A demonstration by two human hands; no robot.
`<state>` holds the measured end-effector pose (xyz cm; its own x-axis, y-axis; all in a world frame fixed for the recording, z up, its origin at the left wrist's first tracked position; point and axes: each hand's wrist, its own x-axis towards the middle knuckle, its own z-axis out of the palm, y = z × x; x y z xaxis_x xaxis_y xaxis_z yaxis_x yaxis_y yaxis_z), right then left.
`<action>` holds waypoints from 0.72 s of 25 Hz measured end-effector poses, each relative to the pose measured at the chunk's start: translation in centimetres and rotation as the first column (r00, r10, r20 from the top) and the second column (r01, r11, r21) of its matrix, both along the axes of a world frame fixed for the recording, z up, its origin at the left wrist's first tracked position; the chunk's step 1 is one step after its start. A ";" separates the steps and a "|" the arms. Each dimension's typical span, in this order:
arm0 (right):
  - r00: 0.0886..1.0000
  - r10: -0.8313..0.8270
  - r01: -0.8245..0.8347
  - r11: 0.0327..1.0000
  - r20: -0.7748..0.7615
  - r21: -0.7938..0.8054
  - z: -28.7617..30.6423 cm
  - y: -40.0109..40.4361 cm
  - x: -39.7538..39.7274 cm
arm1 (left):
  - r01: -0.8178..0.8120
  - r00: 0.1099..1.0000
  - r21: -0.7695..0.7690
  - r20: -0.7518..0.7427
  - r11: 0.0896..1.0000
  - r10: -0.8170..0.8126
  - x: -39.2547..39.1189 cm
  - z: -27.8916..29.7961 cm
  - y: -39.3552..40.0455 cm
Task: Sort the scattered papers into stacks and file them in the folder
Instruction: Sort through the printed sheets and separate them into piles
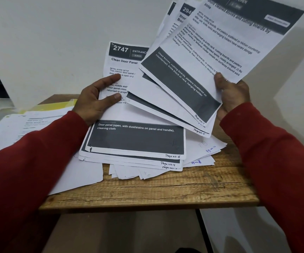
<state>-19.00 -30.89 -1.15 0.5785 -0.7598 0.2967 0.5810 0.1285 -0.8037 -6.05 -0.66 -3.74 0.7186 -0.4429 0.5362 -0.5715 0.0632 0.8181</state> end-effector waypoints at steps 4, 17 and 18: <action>1.000 0.028 -0.027 1.000 0.011 -0.008 -0.2 -0.3 0.1 | 0.015 1.000 -0.005 0.002 1.000 -0.015 0.0 -0.1 0.0; 0.996 0.086 -0.086 0.996 -0.025 0.011 -0.3 0.4 -0.3 | 0.062 0.986 -0.095 -0.146 0.994 -0.076 0.6 -0.1 -0.1; 0.990 0.137 -0.137 0.991 -0.046 0.006 -0.3 0.7 -0.5 | 0.040 0.986 -0.096 -0.156 0.995 -0.055 0.5 0.0 -0.2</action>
